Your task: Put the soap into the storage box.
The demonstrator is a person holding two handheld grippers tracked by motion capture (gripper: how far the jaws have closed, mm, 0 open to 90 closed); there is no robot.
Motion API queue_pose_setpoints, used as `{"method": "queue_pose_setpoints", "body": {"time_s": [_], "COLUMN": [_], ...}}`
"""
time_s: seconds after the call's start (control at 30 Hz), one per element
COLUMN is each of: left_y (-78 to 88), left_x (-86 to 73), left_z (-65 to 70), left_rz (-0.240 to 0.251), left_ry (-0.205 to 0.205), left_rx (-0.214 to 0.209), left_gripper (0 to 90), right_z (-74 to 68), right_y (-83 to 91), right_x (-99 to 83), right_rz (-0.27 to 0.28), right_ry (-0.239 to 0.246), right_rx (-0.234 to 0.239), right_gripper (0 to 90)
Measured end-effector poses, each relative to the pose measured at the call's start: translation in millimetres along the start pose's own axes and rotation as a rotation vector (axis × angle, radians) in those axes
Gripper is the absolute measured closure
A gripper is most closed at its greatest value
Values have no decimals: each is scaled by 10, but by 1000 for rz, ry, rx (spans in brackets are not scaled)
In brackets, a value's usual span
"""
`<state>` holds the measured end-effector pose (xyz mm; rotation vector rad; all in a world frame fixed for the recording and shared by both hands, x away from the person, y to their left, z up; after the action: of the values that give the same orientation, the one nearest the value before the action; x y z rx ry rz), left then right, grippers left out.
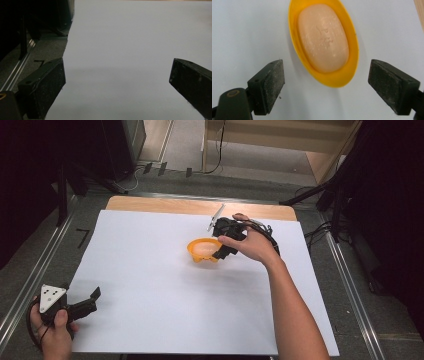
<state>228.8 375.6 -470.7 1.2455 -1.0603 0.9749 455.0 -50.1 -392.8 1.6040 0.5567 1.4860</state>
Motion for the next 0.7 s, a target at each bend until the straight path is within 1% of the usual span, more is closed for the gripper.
{"method": "queue_pose_setpoints", "body": {"time_s": [0.07, 0.1, 0.17, 0.2, 0.27, 0.3, 0.43, 0.47, 0.5, 0.53, 0.67, 0.7], "left_y": [1, 1, 0, 0, -1, 0, 0, -1, -1, -1, -3, -3], "left_x": [0, 0, 0, 0, 0, 0, 0, 0, 0, 0, 0, 0], "left_z": [1, 1, 1, 1, 2, 1, 1, 1, 1, 1, 3, 4], "left_rz": [-2, -3, -3, -3, -3, -4, -4, -3, -3, -4, -4, -4], "left_ry": [-1, -1, -1, -1, -2, -2, -1, -1, -1, -1, -2, -2], "left_rx": [-1, -1, 0, 0, 0, 0, 1, 1, 1, 1, 2, 2], "left_gripper": [12, 12, 12, 12, 12, 12, 12, 12, 12, 12, 12, 12], "right_z": [-20, -33, -37, -45, -61, -77, -81, -77, -77, -83, -109, -127], "right_y": [21, 33, 49, 62, 82, 97, 133, 155, 155, 182, 210, 222], "right_x": [-52, -72, -109, -127, -155, -172, -252, -301, -301, -346, -411, -458], "right_rz": [-5, -9, -3, 3, 5, 0, 1, 5, 5, 11, 17, 19], "right_ry": [5, -3, 3, 8, 12, -2, -2, -4, -4, -21, -34, -39], "right_rx": [-4, 0, -2, -11, -9, -15, -13, -23, -23, -24, -27, -29], "right_gripper": [140, 140, 146, 153, 151, 153, 154, 157, 157, 159, 156, 159]}}
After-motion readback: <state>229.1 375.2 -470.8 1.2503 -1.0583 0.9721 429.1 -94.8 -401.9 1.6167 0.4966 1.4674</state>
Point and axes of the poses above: each handheld gripper's, and its own axes: y roughly backward along the jaws, x roughly out of its top, z roughly to its right, the point moved 2 cm from there along -y, roughly forward along the jaws, and after that the axes turned 13 degrees about z, right-handed, at the moved point
